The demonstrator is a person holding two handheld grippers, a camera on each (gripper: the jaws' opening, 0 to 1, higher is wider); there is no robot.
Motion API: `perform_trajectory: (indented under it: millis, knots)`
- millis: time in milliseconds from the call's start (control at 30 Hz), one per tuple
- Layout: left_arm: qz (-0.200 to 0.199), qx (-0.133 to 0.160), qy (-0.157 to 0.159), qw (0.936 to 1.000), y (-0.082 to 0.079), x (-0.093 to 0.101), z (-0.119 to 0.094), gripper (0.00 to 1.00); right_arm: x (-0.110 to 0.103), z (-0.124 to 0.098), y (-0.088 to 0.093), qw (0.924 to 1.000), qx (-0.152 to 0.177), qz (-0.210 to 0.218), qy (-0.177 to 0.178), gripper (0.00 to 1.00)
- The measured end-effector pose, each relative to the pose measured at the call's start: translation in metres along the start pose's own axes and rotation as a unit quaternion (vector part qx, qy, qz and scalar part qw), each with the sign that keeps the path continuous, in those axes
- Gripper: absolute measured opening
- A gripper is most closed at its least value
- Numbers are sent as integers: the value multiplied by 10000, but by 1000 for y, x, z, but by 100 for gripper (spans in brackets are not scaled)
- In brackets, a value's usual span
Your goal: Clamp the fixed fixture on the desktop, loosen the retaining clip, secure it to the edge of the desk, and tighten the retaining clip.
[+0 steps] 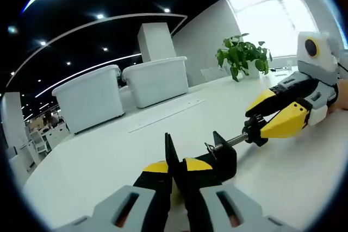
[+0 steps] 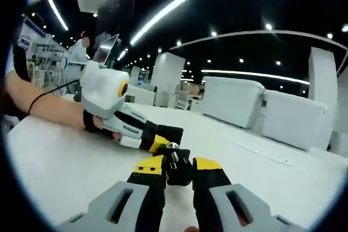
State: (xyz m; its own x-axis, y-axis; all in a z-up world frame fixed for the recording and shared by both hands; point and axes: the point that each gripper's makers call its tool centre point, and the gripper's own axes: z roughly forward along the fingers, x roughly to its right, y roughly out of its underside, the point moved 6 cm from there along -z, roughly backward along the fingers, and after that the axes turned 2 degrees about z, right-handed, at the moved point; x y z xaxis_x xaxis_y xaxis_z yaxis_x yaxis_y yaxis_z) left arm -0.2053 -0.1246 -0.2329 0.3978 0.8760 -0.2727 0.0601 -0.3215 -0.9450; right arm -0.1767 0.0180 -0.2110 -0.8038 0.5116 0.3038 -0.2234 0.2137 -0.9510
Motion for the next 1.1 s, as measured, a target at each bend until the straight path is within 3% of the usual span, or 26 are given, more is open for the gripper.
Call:
perform_trajectory:
  millis: [233, 333, 433, 500, 667, 733, 800, 967, 1100]
  knots:
    - [-4, -6, -13, 10000, 1, -2, 1, 8, -8, 4, 0, 9903, -186, -1366, 197, 19]
    - [-5, -6, -15, 10000, 1, -3, 2, 8, -10, 5, 1, 9872, -218, -1564, 219, 19]
    - [-14, -11, 2, 10000, 1, -3, 3, 8, -6, 4, 0, 9953, -178, -943, 157, 19]
    - [0, -5, 15, 10000, 0, -2, 2, 8, -5, 2, -1, 9997, -97, -205, 62, 20]
    - [2, -2, 19, 10000, -1, 0, 1, 8, 21, 1, 3, 9964, -162, 810, 171, 29]
    - [1, -3, 18, 10000, -1, 1, 0, 8, 8, -3, 0, 9932, -104, 1154, 70, 29]
    - [0, -1, 22, 10000, -2, 1, 0, 8, 8, -2, -2, 9897, -75, 1427, -88, 28]
    - [1, 0, 31, 10000, -2, 0, 2, 8, 3, -7, -3, 9859, -51, 1669, -102, 20]
    - [0, -2, 30, 10000, -2, -1, 3, 8, 1, -4, 2, 9893, -96, 1451, -77, 16]
